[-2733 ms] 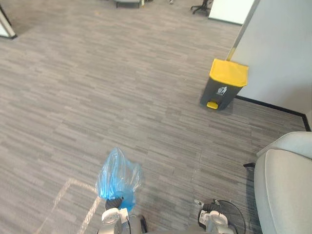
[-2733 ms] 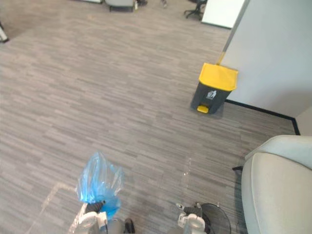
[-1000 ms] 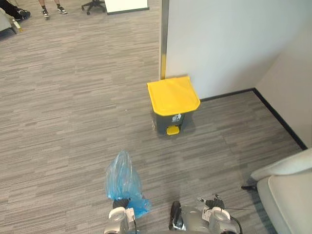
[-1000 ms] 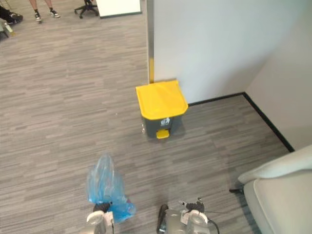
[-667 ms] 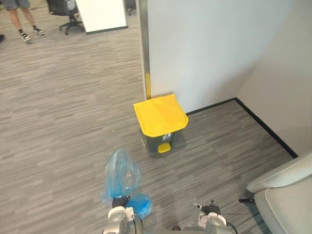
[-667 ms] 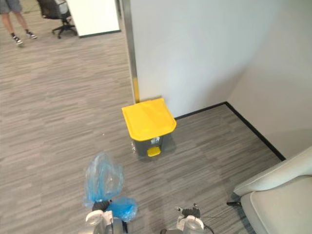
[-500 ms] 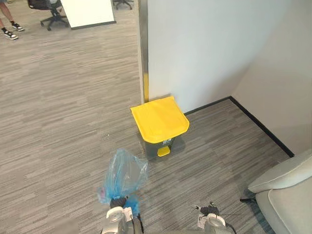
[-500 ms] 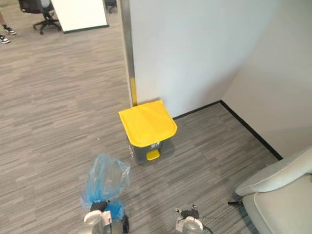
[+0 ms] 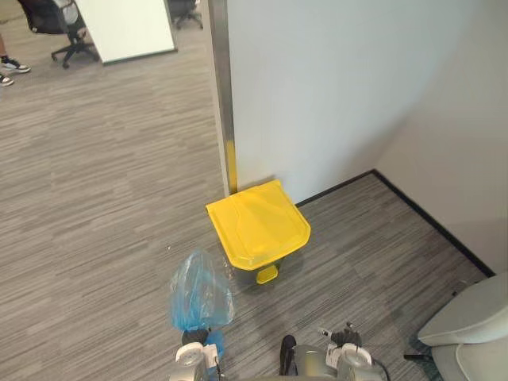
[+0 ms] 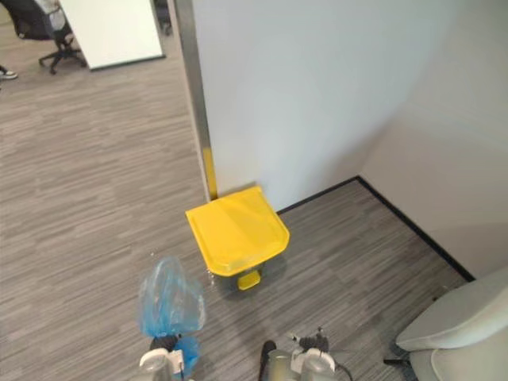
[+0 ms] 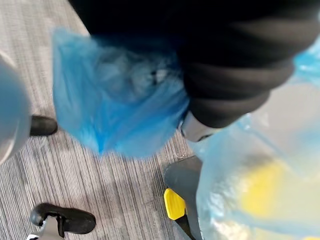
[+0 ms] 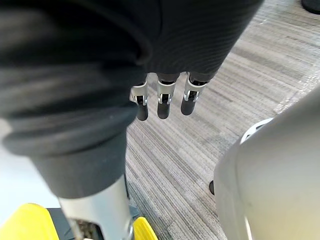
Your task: Gather rubbish on tea table into small bin, then transfer packed bag to large trash can.
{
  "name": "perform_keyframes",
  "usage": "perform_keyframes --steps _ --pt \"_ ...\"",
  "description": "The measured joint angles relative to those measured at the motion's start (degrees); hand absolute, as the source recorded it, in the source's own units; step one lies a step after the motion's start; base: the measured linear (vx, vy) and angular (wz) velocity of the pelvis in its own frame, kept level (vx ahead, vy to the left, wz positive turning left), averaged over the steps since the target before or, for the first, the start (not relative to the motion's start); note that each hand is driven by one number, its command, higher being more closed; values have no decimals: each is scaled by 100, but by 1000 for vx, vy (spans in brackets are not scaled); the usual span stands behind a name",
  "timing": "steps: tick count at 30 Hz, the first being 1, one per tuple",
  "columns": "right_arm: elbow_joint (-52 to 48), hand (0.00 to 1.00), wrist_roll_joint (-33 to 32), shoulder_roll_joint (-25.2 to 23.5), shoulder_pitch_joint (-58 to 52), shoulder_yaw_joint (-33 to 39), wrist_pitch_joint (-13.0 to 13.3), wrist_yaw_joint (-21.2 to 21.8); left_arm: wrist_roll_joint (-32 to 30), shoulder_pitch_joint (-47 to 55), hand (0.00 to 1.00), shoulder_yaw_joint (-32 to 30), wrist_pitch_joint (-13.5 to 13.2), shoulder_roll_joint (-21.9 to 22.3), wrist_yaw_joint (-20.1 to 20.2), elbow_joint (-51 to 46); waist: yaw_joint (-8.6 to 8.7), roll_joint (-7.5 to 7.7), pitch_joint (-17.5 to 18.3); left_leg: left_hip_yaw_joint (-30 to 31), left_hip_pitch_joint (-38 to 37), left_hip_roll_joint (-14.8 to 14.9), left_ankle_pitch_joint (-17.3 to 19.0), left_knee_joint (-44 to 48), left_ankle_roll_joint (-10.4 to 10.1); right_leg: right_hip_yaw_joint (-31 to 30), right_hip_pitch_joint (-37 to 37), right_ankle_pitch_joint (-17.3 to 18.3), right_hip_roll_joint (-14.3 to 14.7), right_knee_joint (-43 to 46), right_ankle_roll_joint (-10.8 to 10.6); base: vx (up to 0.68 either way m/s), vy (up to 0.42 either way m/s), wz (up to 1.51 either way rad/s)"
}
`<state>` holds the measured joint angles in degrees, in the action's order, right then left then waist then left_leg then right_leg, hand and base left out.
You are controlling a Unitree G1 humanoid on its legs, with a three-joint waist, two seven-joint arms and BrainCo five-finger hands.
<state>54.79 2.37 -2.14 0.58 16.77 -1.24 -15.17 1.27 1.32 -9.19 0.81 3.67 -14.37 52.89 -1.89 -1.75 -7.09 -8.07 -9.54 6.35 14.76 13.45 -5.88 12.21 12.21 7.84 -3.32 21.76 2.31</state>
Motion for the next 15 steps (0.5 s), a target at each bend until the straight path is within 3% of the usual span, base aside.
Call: perform_keyframes --steps 2,3,5,7,8,9,11,13,15 --pt "14 0 0 -1 -54 -12 -22 -1 2 -65 100 17 0 -2 6 -32 7 37 -12 68 378 72 -189 1014 -290 130 -442 4 6 -381 -1 310 -124 36" --pt "20 0 -1 -8 -86 -44 -39 -2 4 -16 100 0 -14 -4 3 -54 -55 76 -22 13 695 134 -376 1806 -331 109 -728 8 -3 -629 6 290 -61 8" --pt "19 0 -1 -1 -55 -108 -42 -5 7 79 100 1 -25 -37 6 -73 -120 133 -27 -308 1009 256 68 2281 -85 45 -1124 24 -54 -1004 36 252 33 -12" --pt "19 0 -2 -8 -47 -102 -41 -3 7 117 100 5 -31 -41 7 -187 -120 161 -28 -670 1230 257 214 1693 56 57 -1257 8 -186 -1117 9 187 118 -3" --pt "18 0 -1 -2 -51 -99 -42 -4 6 119 100 7 -35 -40 8 -194 -124 141 3 -808 1325 260 63 1072 165 108 -1277 -27 -228 -1154 -60 135 163 2" --pt "14 0 -2 13 -64 -93 -41 -4 6 112 100 6 -35 -30 5 -194 -121 38 41 -891 1392 315 -597 287 227 189 -1322 -30 -193 -1221 -249 128 180 -4" --pt "53 0 -5 -78 -131 -85 -55 3 1 152 100 -39 -40 -89 -4 -170 -140 172 126 -904 1255 69 -661 9 260 115 -1358 -3 -352 -1236 -487 138 194 5" --pt "71 0 2 -148 -186 -71 -60 20 1 156 100 -29 -40 -135 -1 -171 -140 345 203 -988 1075 -146 -706 -270 324 76 -1381 -10 -544 -1210 -550 96 186 1" --pt "60 0 16 -153 -198 -57 -55 21 0 171 100 2 -38 -140 -2 -125 -124 369 203 -1001 840 -317 -741 -544 413 66 -1388 -60 -691 -1024 -648 70 174 -6"
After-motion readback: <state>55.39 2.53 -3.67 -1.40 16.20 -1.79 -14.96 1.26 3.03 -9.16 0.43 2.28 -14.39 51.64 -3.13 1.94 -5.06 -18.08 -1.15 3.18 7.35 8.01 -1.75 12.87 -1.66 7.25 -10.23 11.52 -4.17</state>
